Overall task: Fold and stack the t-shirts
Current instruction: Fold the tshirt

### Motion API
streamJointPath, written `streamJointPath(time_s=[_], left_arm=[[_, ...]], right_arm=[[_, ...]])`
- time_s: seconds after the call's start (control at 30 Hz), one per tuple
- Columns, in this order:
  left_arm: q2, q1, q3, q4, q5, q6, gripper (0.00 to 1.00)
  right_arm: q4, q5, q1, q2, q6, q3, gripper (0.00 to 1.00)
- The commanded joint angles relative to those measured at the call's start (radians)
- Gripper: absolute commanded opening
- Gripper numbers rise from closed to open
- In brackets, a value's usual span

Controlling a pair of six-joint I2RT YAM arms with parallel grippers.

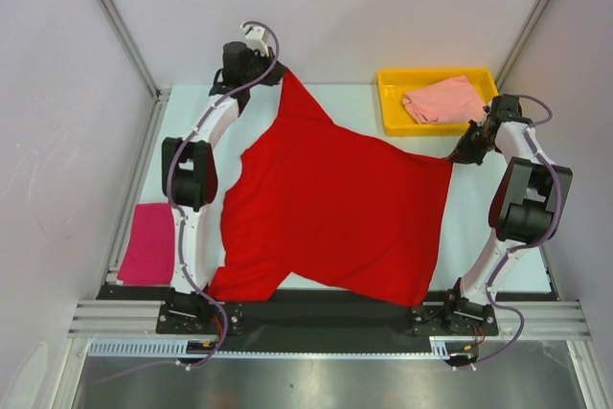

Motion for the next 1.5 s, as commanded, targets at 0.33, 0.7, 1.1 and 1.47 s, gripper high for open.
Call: streamJointPath(time_s=[0.33,0.7,1.1,1.47], left_arm=[[-0.461,0.015,-0.489,-0.189,-0.034,-0.145,0.00],[-0.814,0.088,-0.827,-0.340,-0.035,-0.133,0.00],[-1.015,0.123,-1.042,-0.440,-0.002,-0.115,0.00],[-1.123,0.127,-1.188,-0.463,-0.080,-0.170,0.00]], right_arm=[[-0.257,0.062,-0.014,-0.188,0.012,-0.061,0.00],[-0.252,0.051,0.041,-0.357,-0.002,-0.257,0.00],[-0.257,0.074,0.041,-0.426,-0.016,-0.343,0.00],[-0.252,0.076,0.041,-0.429,-0.027,-0.387,0.00]])
